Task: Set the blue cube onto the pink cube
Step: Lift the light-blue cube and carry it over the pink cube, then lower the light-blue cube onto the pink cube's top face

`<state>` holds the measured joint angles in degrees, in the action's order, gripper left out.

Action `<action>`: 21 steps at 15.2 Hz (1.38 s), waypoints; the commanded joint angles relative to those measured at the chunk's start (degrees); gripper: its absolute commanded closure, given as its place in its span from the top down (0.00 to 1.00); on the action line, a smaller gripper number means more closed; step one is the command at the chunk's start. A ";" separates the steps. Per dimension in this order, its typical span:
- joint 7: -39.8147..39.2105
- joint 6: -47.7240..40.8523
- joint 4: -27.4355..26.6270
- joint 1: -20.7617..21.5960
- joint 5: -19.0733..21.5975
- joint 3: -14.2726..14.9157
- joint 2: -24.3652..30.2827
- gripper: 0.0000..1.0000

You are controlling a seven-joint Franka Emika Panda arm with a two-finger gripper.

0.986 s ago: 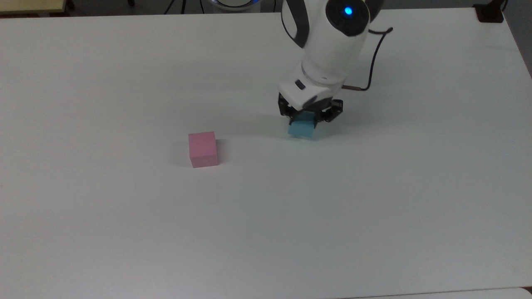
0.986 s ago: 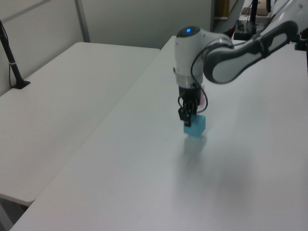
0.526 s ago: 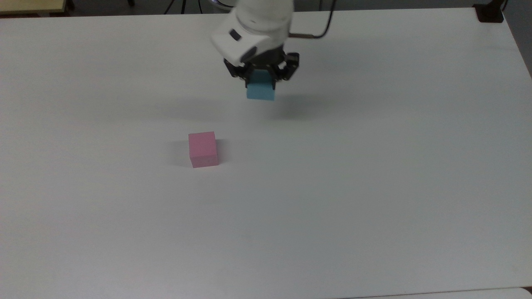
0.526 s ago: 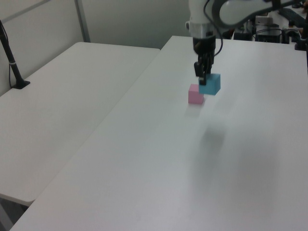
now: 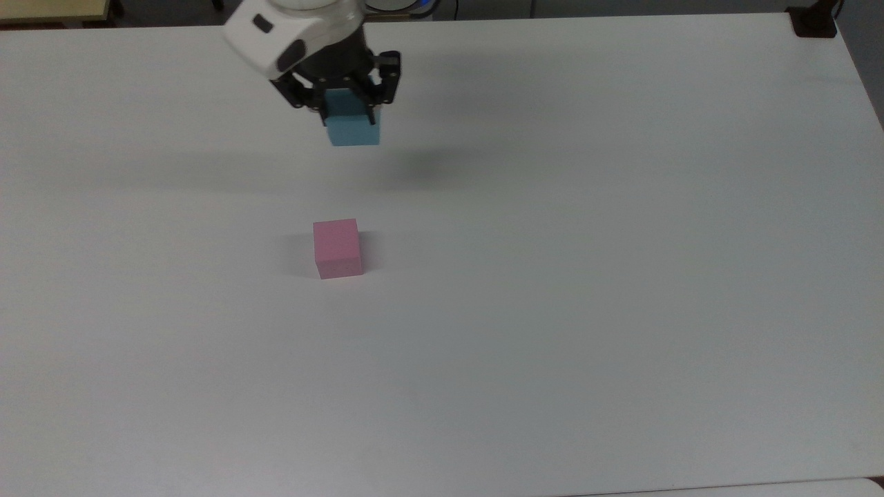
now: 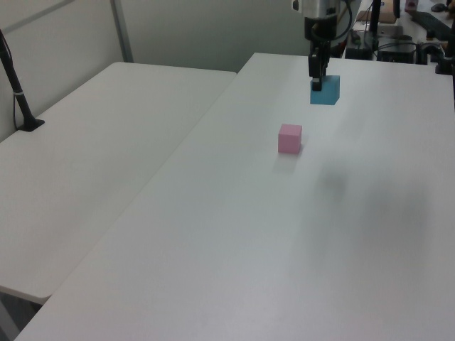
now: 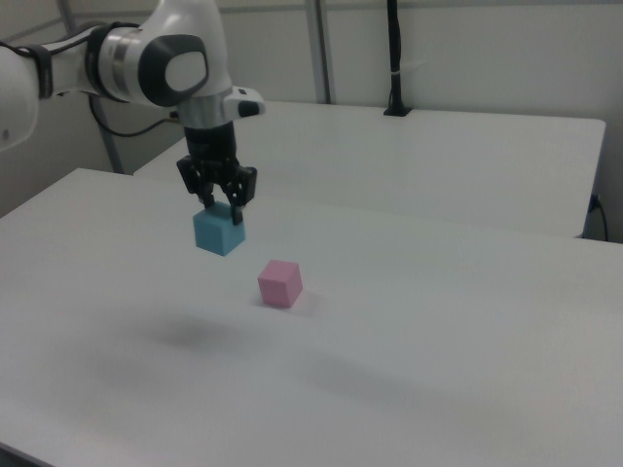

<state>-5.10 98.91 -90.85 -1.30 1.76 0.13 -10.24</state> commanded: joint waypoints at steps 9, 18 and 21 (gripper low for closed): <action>-1.84 13.66 -0.03 -1.34 0.26 0.04 -6.71 0.38; 2.11 19.74 -0.03 -0.72 -4.22 -0.48 -11.98 0.36; 4.21 19.74 -0.03 -0.11 -5.88 -0.57 -12.43 0.36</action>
<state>-4.06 117.78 -90.87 -2.47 -1.91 -0.33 -22.54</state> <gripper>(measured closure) 0.476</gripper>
